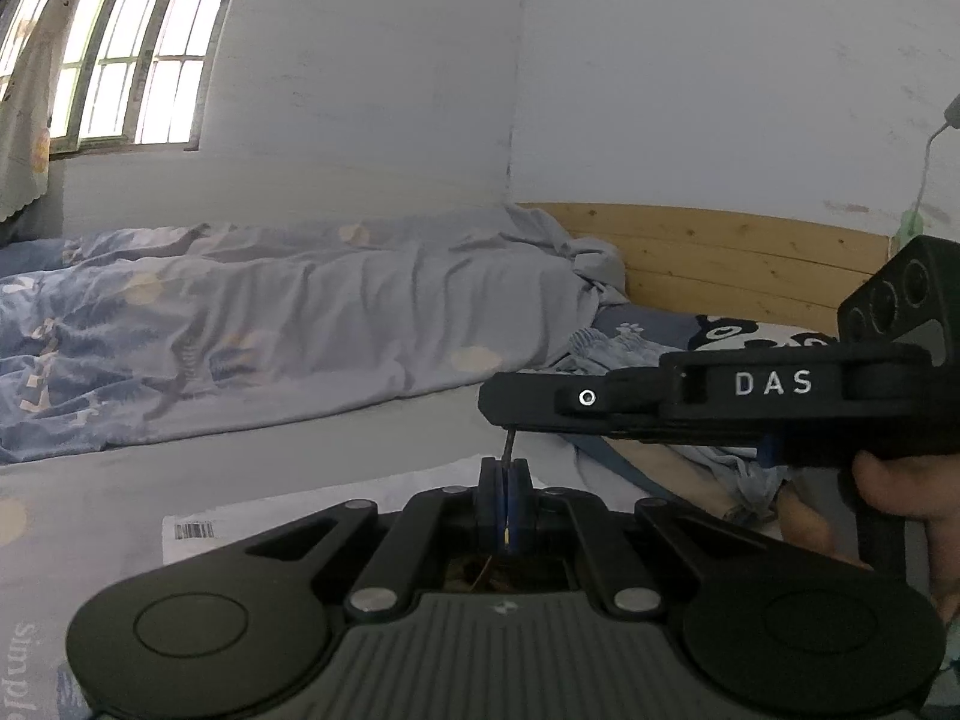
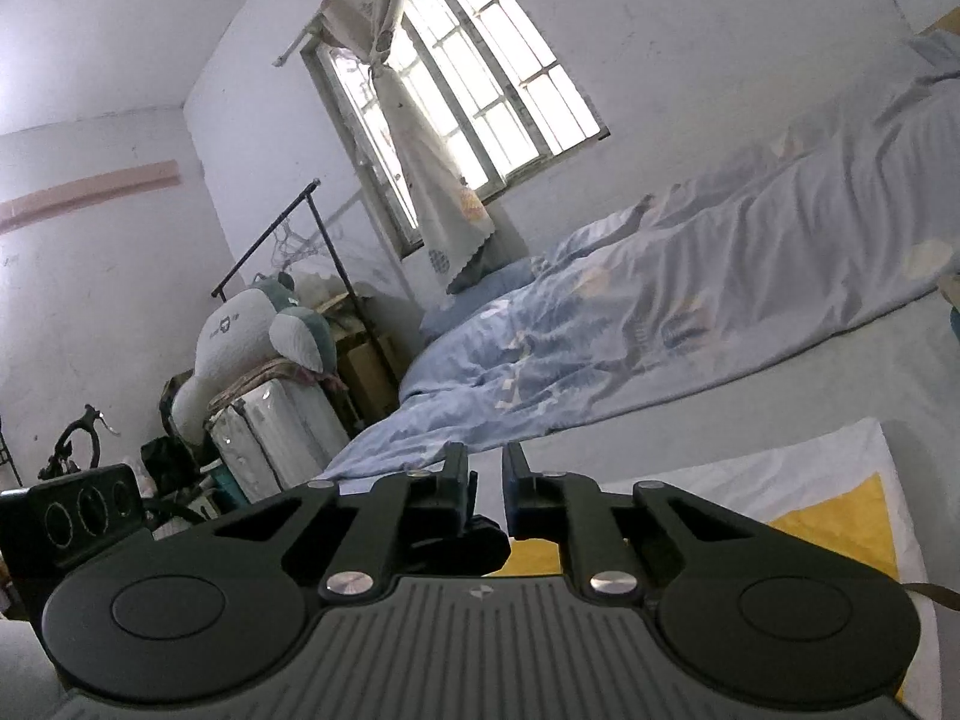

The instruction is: Lace up shoes with both hands

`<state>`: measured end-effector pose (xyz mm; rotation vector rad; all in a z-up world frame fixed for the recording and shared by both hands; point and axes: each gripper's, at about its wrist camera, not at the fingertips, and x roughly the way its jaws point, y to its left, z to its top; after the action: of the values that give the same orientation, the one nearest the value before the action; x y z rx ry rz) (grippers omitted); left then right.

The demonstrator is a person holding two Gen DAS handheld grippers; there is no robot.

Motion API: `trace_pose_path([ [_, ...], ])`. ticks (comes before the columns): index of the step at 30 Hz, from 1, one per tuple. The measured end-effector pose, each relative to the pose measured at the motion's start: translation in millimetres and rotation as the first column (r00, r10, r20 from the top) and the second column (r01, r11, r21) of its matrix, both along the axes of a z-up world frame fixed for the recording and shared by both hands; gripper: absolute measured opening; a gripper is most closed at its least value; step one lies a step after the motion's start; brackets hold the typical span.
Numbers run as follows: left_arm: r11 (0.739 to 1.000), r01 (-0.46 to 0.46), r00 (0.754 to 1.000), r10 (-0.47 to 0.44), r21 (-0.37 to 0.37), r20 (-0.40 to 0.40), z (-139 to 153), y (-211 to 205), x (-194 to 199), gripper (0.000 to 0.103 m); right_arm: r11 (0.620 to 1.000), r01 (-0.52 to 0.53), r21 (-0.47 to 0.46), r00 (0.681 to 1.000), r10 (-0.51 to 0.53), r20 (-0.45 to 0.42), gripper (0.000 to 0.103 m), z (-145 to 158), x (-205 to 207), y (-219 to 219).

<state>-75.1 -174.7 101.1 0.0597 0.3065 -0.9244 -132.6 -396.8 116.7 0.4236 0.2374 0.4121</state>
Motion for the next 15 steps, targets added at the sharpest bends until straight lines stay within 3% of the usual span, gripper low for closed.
trace_pose_path([
  [15, 1.000, -0.012, 1.000, 0.011, -0.005, -0.013, 1, 2, 3, 0.004, 0.997, 0.001, -0.074, 1.000, -0.001, 0.004, 0.003, -4, -7, 15],
])
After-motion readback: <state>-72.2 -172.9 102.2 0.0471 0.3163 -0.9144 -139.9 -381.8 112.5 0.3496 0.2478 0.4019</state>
